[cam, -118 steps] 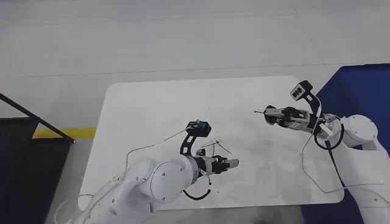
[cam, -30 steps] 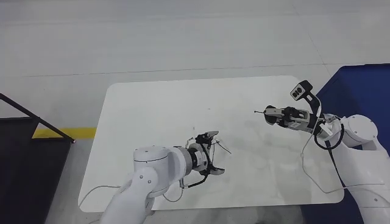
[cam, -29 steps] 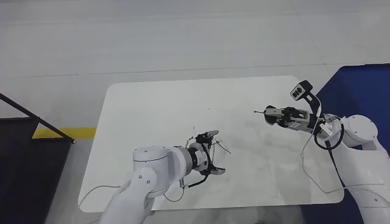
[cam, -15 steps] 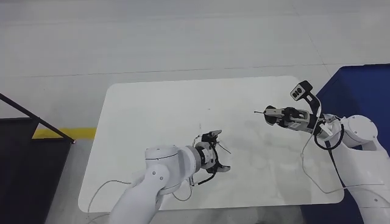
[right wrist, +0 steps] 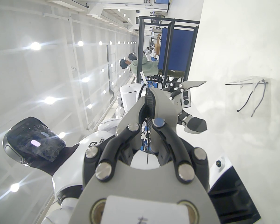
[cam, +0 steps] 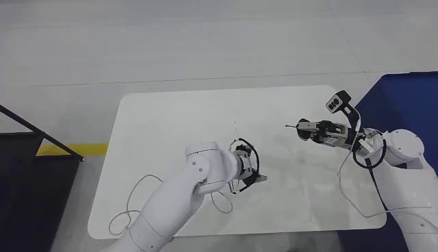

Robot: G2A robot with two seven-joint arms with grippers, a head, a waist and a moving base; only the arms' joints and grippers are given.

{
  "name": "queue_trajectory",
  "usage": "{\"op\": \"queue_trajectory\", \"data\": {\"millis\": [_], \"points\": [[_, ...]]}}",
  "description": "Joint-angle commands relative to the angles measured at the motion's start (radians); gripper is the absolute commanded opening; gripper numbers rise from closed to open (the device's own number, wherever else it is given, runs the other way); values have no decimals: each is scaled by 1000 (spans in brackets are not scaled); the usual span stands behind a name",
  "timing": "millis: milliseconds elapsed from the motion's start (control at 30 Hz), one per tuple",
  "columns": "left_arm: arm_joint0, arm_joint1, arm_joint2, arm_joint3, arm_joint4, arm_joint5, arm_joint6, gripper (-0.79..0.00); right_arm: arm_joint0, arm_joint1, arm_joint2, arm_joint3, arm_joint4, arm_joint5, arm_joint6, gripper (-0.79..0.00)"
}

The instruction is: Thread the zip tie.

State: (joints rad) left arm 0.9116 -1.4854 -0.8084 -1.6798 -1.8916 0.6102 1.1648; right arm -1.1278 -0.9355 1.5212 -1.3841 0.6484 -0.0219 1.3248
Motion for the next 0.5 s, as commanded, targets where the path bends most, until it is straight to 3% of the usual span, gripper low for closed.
{"op": "queue_trajectory", "data": {"millis": [0,267,467], "points": [[-10,-4,13,9,4,-32,34,-71,0,0,0,0,0,0,0,-785],[-43,-19,67,40,142,-151,125,0,0,0,0,0,0,0,0,-785],[-83,-41,118,96,165,-153,141,-15,0,0,0,0,0,0,0,-785]]}}
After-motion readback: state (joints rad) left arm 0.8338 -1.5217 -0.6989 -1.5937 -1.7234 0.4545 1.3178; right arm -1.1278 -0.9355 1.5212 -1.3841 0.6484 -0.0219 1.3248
